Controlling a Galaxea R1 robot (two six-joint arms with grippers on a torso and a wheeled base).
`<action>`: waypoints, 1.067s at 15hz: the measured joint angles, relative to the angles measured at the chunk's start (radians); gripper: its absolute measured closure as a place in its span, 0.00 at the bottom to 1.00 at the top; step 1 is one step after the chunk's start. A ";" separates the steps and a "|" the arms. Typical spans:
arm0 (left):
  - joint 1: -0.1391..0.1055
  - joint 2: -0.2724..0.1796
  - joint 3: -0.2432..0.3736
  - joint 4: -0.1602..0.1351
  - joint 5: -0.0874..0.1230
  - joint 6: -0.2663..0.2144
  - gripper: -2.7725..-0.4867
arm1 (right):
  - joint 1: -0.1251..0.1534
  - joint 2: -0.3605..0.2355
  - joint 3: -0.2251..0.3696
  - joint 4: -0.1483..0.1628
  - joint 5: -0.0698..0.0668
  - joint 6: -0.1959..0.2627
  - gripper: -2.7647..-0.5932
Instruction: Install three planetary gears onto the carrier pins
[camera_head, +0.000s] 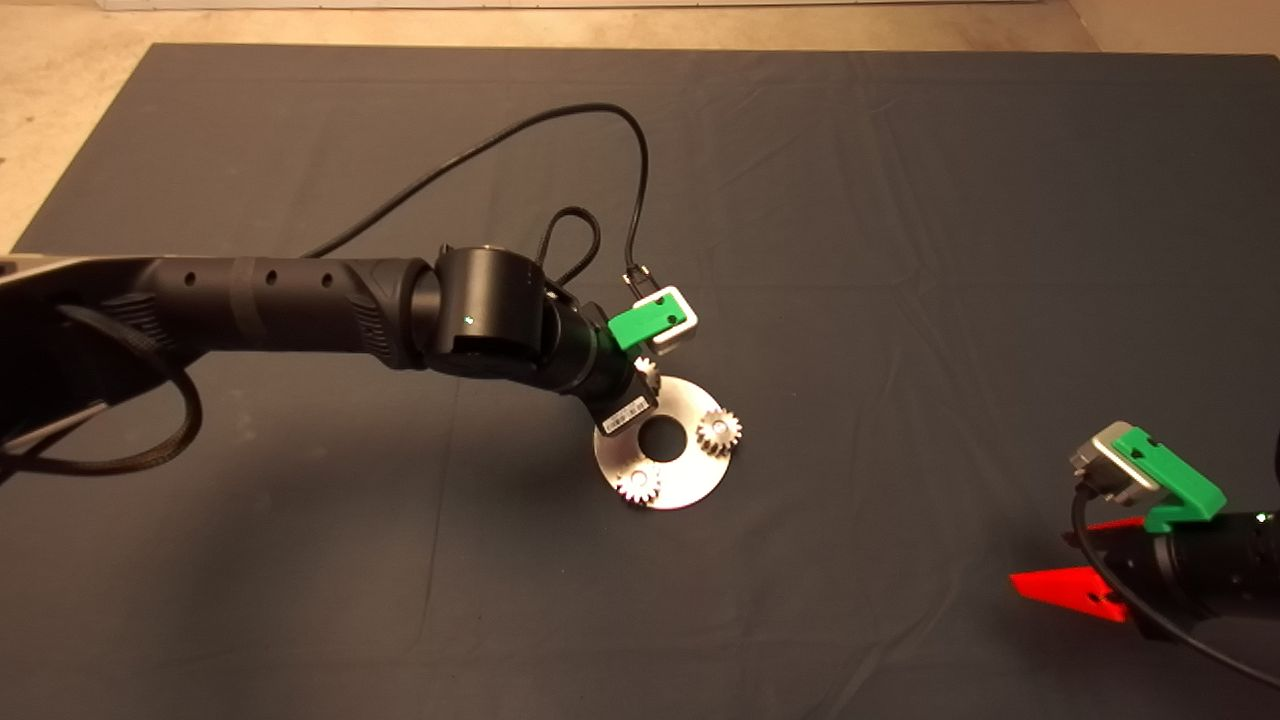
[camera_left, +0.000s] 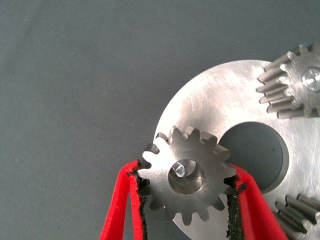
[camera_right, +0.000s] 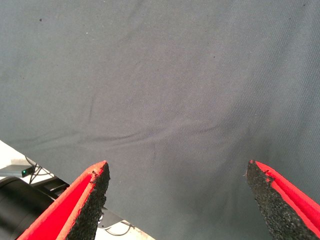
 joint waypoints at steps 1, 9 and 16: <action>-0.004 0.000 -0.006 -0.015 -0.004 0.012 0.93 | 0.000 0.000 0.000 0.000 0.000 0.000 0.34; -0.017 0.000 -0.020 -0.072 0.003 0.020 0.93 | 0.000 -0.001 0.000 0.000 0.000 0.000 0.34; -0.043 0.000 -0.038 -0.174 0.081 0.051 0.93 | 0.000 -0.003 0.000 -0.001 0.000 0.000 0.34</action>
